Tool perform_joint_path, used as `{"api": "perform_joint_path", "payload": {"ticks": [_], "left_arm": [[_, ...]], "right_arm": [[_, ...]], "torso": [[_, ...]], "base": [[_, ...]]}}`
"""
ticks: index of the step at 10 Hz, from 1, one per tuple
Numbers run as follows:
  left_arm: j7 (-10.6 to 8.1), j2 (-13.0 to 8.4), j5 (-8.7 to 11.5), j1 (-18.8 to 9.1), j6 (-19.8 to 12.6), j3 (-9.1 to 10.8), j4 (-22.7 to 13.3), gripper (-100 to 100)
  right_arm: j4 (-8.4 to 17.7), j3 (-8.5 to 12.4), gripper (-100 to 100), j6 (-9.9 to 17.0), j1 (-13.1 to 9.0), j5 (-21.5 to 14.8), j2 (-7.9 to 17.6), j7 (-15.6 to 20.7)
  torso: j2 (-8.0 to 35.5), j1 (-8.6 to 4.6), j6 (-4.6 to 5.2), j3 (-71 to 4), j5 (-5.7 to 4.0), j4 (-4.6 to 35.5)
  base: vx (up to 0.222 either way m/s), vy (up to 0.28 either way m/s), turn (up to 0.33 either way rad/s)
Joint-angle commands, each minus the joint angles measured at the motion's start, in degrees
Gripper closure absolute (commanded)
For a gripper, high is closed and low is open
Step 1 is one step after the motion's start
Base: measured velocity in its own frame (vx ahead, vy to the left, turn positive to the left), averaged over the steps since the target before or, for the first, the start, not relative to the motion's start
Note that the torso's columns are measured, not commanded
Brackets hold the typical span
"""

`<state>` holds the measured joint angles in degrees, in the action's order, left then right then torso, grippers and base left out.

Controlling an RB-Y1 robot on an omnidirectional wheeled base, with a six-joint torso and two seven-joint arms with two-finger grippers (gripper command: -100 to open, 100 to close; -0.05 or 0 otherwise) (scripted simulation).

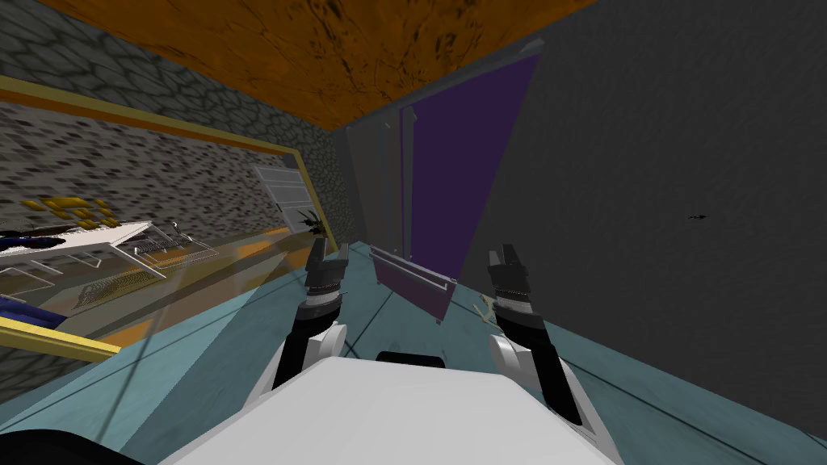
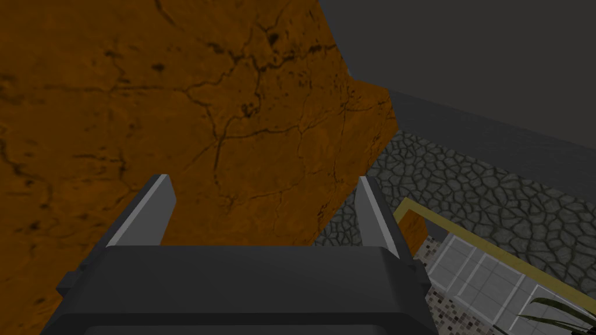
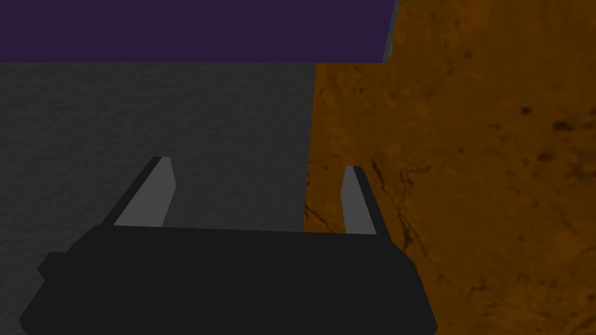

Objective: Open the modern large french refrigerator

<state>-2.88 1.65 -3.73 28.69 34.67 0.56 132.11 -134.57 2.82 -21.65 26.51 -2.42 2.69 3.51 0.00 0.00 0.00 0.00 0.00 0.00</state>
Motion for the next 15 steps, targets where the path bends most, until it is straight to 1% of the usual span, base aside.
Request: {"api": "perform_joint_path", "payload": {"ticks": [1, 3, 9, 10, 11, 12, 13, 14, 15], "left_arm": [[0.00, 0.0, 0.0, 0.0, 0.0, 0.00, 0.0, 0], [0.00, 0.0, 0.0, 0.0, 0.0, 0.00, 0.0, 0], [0.00, 0.0, 0.0, 0.0, 0.0, 0.00, 0.0, 0], [0.00, 0.0, 0.0, 0.0, 0.0, 0.00, 0.0, 0], [0.00, 0.0, 0.0, 0.0, 0.0, 0.00, 0.0, 0], [0.00, 0.0, 0.0, 0.0, 0.0, 0.00, 0.0, 0], [0.00, 0.0, 0.0, 0.0, 0.0, 0.00, 0.0, 0], [0.00, 0.0, 0.0, 0.0, 0.0, 0.00, 0.0, 0], [0.00, 0.0, 0.0, 0.0, 0.0, 0.00, 0.0, 0]], "right_arm": [[0.0, 0.0, 0, 0.0, 0.0, 0.0, 0.0, 0.0], [0.0, 0.0, 0, 0.0, 0.0, 0.0, 0.0, 0.0], [0.0, 0.0, 0, 0.0, 0.0, 0.0, 0.0, 0.0], [0.7, 0.0, -100, -0.8, -0.4, -0.3, 2.0, 2.2], [1.1, 0.0, -100, -1.4, -0.6, -0.4, 2.8, 3.6], [1.7, 0.1, -100, -2.0, -0.8, -0.7, 3.6, 5.3], [2.3, 0.1, -100, -2.8, -1.1, -0.9, 4.4, 6.9], [2.3, 0.1, -100, -2.8, -1.1, -0.9, 4.4, 7.4], [3.1, 0.1, -100, -3.7, -1.5, -1.3, 5.0, 9.6]], "torso": [[2.3, 0.00, 0.00, -4.7, 0.00, 2.3], [10.0, 0.00, 0.00, -20.1, 0.00, 10.1], [35.4, 0.00, 0.00, -70.7, 0.00, 35.4], [39.6, 0.00, 0.00, -79.2, 0.00, 39.6], [41.5, 0.04, 0.00, -83.2, 0.01, 41.5], [42.0, 0.09, 0.00, -84.3, 0.03, 42.0], [42.1, 0.10, 0.00, -84.6, 0.03, 42.2], [42.2, 0.06, 0.00, -84.6, 0.02, 42.2], [42.3, -0.02, 0.00, -84.5, 0.00, 42.3]], "base": [[0.000, 0.000, 0.000], [0.000, 0.000, 0.000], [0.000, 0.000, 0.000], [0.027, 0.016, -0.008], [0.046, 0.034, -0.015], [0.055, 0.049, -0.012], [0.053, 0.054, -0.013], [0.038, 0.040, -0.006], [0.036, 0.045, -0.011]]}}
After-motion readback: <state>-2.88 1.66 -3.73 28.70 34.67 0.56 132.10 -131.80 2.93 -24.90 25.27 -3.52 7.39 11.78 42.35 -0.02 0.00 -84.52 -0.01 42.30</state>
